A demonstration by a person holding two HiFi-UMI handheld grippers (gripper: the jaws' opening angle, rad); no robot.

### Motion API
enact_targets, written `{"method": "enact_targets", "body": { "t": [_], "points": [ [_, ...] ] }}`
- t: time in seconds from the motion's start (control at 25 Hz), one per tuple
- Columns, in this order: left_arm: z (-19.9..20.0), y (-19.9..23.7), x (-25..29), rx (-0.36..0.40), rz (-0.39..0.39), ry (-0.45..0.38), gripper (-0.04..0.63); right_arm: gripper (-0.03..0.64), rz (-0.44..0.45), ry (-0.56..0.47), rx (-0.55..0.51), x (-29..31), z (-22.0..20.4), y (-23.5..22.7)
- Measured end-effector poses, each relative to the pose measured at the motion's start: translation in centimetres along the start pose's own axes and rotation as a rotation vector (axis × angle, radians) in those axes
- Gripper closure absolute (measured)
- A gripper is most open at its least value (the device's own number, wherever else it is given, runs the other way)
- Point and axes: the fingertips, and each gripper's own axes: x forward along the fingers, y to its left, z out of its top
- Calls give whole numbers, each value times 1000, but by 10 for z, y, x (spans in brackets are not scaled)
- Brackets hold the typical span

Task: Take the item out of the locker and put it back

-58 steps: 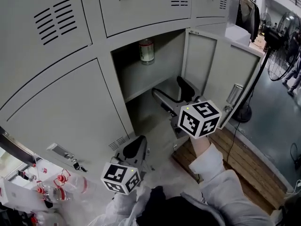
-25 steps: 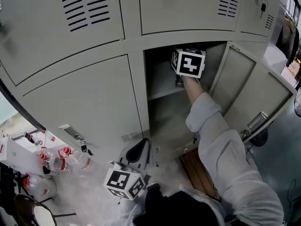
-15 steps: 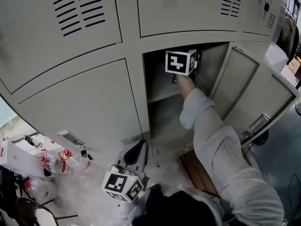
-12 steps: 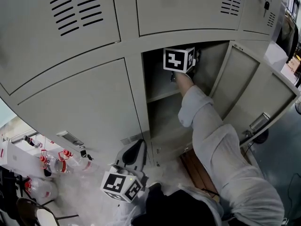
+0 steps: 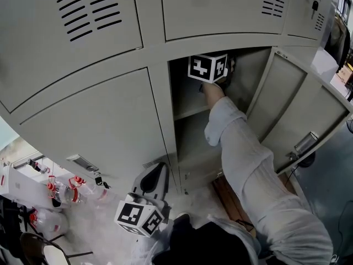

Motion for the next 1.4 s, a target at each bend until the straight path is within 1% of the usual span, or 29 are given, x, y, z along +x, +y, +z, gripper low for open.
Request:
{"method": "enact_targets", "body": {
  "t": [0.2,0.4,0.68,1.0,1.12,1.32,1.4],
  "points": [
    [-2,-6,1,2,-14,7,581,304,79,9,33,-17,9,6],
    [-2,-15,-2,10,-23,7,580,304,113,-22,13,-28,15,7],
    [-3,-28,-14,20,-18,0,581,304,157,-25,5,-44,16,10],
    [-7,-41,-29,33,-1,-4,581,304,240,-45,45,-71,28,12],
    [-9,-48,-32,37,-1,-8,580,304,294,-31,69,-81,29,13],
    [-11,-61,-29,43,-13,-9,581,304,424,-31,40,-106,32,20],
    [-12,-66,-26,40,-19,-11,581,304,466,-30,12,-116,31,22]
  ]
}}
